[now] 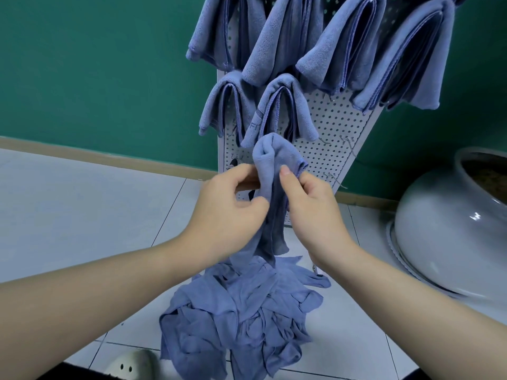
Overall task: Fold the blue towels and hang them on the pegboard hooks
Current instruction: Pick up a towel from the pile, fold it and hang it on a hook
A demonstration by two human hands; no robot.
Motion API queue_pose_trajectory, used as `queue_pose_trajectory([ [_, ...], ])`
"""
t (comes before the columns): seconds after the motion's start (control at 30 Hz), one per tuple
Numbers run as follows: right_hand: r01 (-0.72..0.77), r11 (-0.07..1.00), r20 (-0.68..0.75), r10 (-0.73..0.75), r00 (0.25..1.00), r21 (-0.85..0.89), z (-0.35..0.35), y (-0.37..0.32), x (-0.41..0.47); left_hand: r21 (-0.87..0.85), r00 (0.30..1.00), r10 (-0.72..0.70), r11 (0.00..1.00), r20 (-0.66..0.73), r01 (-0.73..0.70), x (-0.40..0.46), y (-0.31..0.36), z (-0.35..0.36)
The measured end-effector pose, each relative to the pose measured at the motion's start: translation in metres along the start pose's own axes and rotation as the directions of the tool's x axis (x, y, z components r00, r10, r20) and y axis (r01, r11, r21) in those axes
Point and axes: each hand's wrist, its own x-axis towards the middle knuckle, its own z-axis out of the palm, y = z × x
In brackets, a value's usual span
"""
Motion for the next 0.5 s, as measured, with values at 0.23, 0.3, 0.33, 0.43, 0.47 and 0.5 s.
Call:
queue_pose_trajectory([
  [0.23,0.041,0.998,0.035,-0.040,0.999,-0.042,-0.002,-0.005,-0.002,-0.066,0.999,0.037,0.997,-0.022,-0.039,0.004,-0.001,-0.004],
  [0.3,0.056,0.998,0.054,-0.055,0.997,-0.022,-0.001,-0.006,-0.005,-0.048,0.998,0.049,0.998,-0.024,-0.051,0.006,0.000,-0.006],
  [0.33,0.060,0.998,0.073,-0.060,0.995,0.003,0.000,-0.007,-0.007,-0.038,0.998,0.061,0.997,-0.025,-0.062,0.008,0.000,-0.008],
  [0.43,0.103,0.994,0.144,-0.107,0.984,0.036,0.000,-0.014,-0.012,-0.035,0.996,0.067,0.997,-0.053,-0.068,0.013,-0.003,-0.010],
  [0.47,0.121,0.992,0.142,-0.126,0.982,0.042,0.000,-0.014,-0.012,-0.042,0.996,0.044,0.998,-0.072,-0.047,0.014,-0.005,-0.010],
  [0.5,0.135,0.989,0.118,-0.141,0.983,0.052,-0.001,-0.014,-0.010,-0.043,0.997,0.016,0.999,-0.079,-0.019,0.016,-0.005,-0.010],
])
